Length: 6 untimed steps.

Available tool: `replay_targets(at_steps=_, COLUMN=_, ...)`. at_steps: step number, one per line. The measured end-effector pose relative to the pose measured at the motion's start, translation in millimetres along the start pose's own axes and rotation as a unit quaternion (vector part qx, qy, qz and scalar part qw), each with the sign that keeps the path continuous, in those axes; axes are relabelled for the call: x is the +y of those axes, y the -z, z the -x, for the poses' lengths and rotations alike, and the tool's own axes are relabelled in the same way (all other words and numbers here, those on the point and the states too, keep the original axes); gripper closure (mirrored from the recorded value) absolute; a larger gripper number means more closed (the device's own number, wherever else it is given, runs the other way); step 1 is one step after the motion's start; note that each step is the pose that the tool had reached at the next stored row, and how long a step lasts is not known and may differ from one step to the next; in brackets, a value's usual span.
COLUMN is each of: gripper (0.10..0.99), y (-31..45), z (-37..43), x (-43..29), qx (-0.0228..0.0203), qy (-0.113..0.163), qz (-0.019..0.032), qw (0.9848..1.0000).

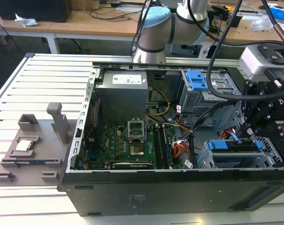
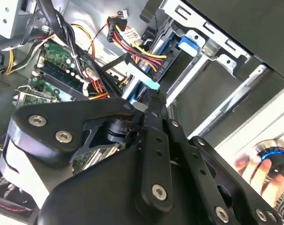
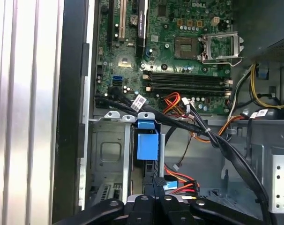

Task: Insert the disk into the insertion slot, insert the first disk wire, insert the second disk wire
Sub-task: 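Insert the second disk wire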

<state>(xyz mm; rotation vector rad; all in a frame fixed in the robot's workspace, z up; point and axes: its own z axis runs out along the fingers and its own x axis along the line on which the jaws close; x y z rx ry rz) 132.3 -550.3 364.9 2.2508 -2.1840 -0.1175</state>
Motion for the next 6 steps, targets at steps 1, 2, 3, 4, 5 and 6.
replay_targets(at_steps=1, gripper=0.98, y=0.0, z=0.0, x=0.0, qx=-0.0001, qy=0.0, qz=0.0, qw=1.0)
replay_targets(at_steps=2, gripper=0.98, y=0.0, z=0.0, x=0.0, qx=-0.0001, qy=0.0, qz=0.0, qw=1.0)
replay_targets(at_steps=3, gripper=0.98, y=0.2, z=0.0, x=0.0, qx=0.0, qy=0.0, qz=0.0, qw=1.0)
replay_targets(at_steps=4, gripper=0.98, y=0.2, z=0.0, x=0.0, qx=0.0, qy=0.0, qz=0.0, qw=1.0)
replay_targets(at_steps=5, gripper=0.98, y=0.2, z=0.0, x=0.0, qx=0.0, qy=0.0, qz=0.0, qw=1.0)
replay_targets(at_steps=6, gripper=0.98, y=0.3, z=0.0, x=0.0, qx=0.0, qy=0.0, qz=0.0, qw=1.0)
